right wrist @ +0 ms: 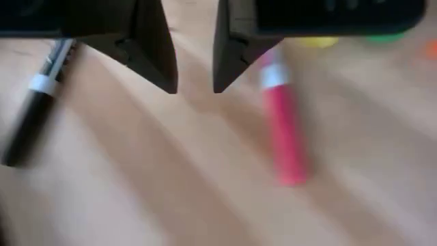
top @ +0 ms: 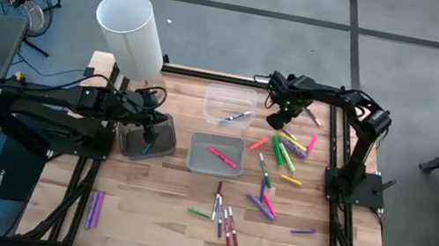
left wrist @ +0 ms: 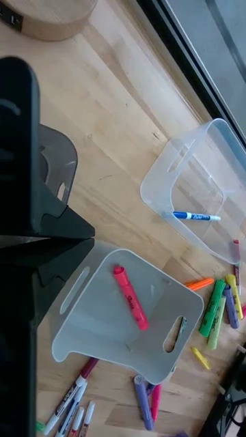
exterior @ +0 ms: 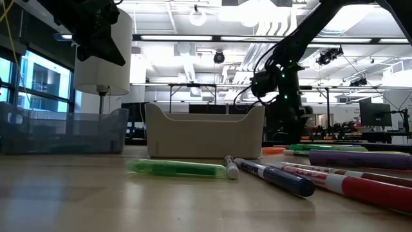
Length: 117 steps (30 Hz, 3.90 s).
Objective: Pick & Place Markers
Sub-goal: Put the black marker pen into the transparent bin, then put the green pen into the black bin
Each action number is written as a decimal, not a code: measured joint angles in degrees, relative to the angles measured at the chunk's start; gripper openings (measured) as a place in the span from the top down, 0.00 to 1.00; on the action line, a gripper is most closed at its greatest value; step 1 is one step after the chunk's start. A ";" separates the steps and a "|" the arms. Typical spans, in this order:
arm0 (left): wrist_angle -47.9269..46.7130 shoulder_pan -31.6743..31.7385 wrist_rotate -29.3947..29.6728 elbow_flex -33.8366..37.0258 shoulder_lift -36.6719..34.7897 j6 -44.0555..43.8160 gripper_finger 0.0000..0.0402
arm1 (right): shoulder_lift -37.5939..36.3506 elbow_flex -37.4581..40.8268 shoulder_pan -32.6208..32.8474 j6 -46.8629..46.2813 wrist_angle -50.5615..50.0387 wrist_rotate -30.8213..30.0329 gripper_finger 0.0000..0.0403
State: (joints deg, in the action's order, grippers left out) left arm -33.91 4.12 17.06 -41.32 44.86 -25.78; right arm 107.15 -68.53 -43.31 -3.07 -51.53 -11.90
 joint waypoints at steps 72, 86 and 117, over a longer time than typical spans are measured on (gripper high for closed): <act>0.04 -0.01 -3.44 0.00 0.02 -3.15 0.82 | 0.92 -21.64 20.98 1.79 20.40 2.78 0.78; -0.01 -0.02 1.51 0.00 0.02 5.15 0.52 | -7.66 -20.46 28.71 -22.40 -6.17 -10.08 0.76; -0.09 -30.83 -2.30 -36.35 57.27 9.01 0.52 | -33.79 13.22 77.01 -65.58 -3.19 -11.46 0.91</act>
State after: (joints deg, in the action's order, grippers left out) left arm -34.00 -26.71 14.76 -77.67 102.13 -16.77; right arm 73.37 -55.31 33.70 -68.66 -54.72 -23.36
